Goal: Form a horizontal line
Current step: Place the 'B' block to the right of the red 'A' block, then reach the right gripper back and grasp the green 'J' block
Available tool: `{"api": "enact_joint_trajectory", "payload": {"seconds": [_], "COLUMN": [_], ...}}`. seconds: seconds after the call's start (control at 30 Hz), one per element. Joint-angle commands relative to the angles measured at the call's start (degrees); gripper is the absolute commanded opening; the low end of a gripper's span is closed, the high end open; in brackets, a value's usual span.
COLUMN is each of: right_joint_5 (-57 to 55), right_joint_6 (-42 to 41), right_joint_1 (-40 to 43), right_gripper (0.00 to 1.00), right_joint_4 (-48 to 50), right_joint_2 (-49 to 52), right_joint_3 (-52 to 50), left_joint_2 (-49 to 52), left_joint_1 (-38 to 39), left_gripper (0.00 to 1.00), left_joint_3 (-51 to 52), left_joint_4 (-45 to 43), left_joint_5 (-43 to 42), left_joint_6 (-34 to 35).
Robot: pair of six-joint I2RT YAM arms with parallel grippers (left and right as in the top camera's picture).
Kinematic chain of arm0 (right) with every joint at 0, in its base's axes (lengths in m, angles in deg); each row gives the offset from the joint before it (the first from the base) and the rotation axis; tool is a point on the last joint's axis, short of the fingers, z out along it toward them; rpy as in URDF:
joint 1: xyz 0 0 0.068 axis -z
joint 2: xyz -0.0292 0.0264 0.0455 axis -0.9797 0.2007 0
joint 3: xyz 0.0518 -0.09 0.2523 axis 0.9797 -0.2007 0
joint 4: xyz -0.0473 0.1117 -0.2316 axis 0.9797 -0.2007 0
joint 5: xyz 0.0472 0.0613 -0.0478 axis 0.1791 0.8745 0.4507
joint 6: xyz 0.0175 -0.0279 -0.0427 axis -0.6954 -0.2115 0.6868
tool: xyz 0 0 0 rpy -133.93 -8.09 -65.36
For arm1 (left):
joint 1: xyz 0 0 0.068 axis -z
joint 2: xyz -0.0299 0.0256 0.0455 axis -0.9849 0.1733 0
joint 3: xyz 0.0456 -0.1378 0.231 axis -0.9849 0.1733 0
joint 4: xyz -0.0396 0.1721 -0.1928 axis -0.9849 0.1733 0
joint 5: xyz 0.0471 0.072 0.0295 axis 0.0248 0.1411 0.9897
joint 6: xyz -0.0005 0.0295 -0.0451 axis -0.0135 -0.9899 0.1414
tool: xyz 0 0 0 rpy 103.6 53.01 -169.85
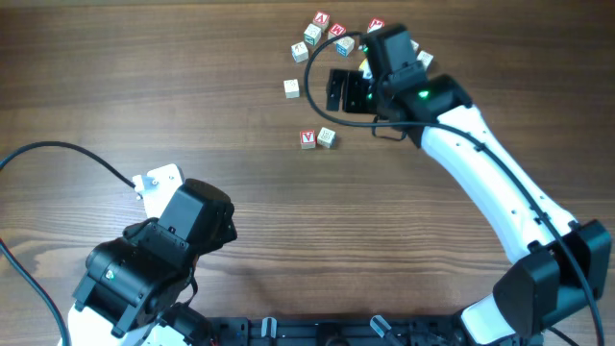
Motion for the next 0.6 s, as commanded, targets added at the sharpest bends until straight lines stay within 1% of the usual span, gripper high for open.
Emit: {"api": "enact_joint_trajectory", "payload": {"seconds": [0.0,0.1,0.2,0.23,0.3,0.33,0.37,0.43,0.5,0.57], "right_joint_5": [-3.87,-3.19,-1.62,-0.76,-0.61,-0.63,-0.66,-0.66,-1.75,-1.73], "right_joint_6": [5.03,6.91,7.96,8.35,10.62,11.56,12.92,14.27,14.43,14.38], "right_joint_1": [5.25,9.51,11.91,12.24,12.7,12.76,12.87,13.2,13.64,14.38], "right_gripper": [1.0,0.99,0.99,0.99,1.0,0.99,0.99,0.99,0.98,0.94], "right_joint_4": [2.93,9.62,20.59,22.86,20.41,18.86,15.82,13.9,15.76,18.16], "right_joint_2": [-0.72,2.12,9.49,12.74,22.14,25.03,29.49,34.56,37.88,40.54], "right_joint_3": [2.8,2.8,2.86,3.72,12.39,16.06,22.51,30.08,32.39,32.39], "left_joint_2": [-0.04,-0.04,-0.04,-0.04,-0.04,-0.04,-0.04,-0.04,-0.04,-0.04], "left_joint_1": [-0.09,-0.09,-0.09,-0.09,-0.09,-0.09,-0.09,-0.09,-0.09,-0.09], "left_gripper": [1.0,1.0,1.0,1.0,1.0,1.0,1.0,1.0,1.0,1.0], "left_joint_3": [0.15,0.15,0.15,0.15,0.15,0.15,0.15,0.15,0.15,0.15], "left_joint_4": [0.04,0.04,0.04,0.04,0.04,0.04,0.04,0.04,0.04,0.04], "left_joint_5": [0.94,0.94,0.94,0.94,0.94,0.94,0.94,0.94,0.94,0.94], "left_joint_6": [1.18,1.18,1.18,1.18,1.18,1.18,1.18,1.18,1.18,1.18]}}
